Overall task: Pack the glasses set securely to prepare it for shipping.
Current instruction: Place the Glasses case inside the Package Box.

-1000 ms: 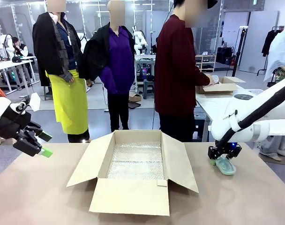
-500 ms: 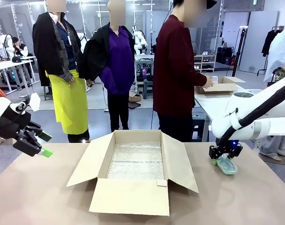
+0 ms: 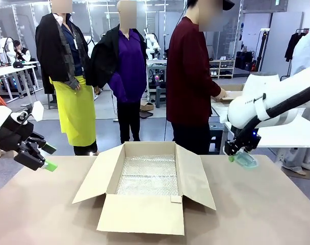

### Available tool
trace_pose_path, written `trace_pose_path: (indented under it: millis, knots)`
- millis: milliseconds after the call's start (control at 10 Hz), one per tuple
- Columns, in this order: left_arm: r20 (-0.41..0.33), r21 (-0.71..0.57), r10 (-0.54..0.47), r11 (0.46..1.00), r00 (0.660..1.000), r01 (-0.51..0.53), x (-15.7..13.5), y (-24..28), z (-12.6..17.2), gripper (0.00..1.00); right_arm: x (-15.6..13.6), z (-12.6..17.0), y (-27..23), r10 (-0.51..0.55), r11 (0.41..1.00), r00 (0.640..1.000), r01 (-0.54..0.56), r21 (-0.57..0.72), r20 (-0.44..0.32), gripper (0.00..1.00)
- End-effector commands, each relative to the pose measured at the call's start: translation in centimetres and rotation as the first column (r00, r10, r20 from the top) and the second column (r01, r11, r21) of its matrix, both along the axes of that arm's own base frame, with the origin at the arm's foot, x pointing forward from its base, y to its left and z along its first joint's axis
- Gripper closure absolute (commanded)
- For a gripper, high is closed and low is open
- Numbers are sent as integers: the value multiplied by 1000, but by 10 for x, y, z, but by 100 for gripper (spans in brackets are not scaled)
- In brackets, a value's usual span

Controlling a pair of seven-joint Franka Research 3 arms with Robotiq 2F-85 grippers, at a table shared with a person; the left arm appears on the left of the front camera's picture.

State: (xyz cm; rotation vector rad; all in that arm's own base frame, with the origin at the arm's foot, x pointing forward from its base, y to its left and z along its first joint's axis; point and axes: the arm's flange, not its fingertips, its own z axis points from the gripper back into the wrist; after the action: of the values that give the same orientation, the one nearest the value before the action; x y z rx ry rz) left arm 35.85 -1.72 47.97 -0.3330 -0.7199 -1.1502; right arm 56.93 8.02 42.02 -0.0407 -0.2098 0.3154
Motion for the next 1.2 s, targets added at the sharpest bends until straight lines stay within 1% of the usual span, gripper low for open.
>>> trace_pose_path:
  millis: [0, 100, 200, 300, 400, 500, 600, 700, 800, 1000, 1100]
  knots:
    - [4, -14, -24, 1000, 1000, 24, 2, 2, 0, 0, 1, 8, 10, 73, 997, 997, -73, -20, 8, 100]
    - [4, -14, -24, 1000, 1000, 24, 2, 2, 0, 0, -2, 18, 25, 124, 992, 992, -123, -28, 17, 100]
    - [4, -14, -24, 1000, 1000, 24, 2, 2, 0, 0, -7, 32, 44, 211, 977, 977, -210, -25, 34, 100]
    - [4, -14, -24, 1000, 1000, 24, 2, 2, 0, 0, -11, 47, 69, 326, 945, 945, -325, -25, 36, 100]
    - [4, -14, -24, 1000, 1000, 24, 2, 2, 0, 0, -15, 59, 100, 460, 887, 887, -458, -50, 32, 100]
    - [4, -14, -24, 1000, 1000, 24, 2, 2, 0, 0, -14, 69, 140, 568, 822, 823, -566, -56, 14, 100]
    - [4, -14, -24, 1000, 1000, 24, 2, 2, 0, 0, -12, 73, 173, 651, 758, 759, -649, -59, 12, 100]
    - [4, -14, -24, 1000, 1000, 24, 2, 2, 0, 0, -10, 70, 202, 739, 674, 674, -737, -53, 10, 100]
    - [4, -14, -24, 1000, 1000, 24, 2, 2, 0, 0, -8, 61, 227, 791, 611, 612, -790, -53, -1, 100]
    - [4, -14, -24, 1000, 1000, 24, 2, 2, 0, 0, -3, 42, 273, 857, 515, 513, -855, -59, 54, 100]
    - [4, -14, -24, 1000, 1000, 24, 2, 2, 0, 0, 3, 31, 288, 888, 460, 458, -887, -48, 50, 100]
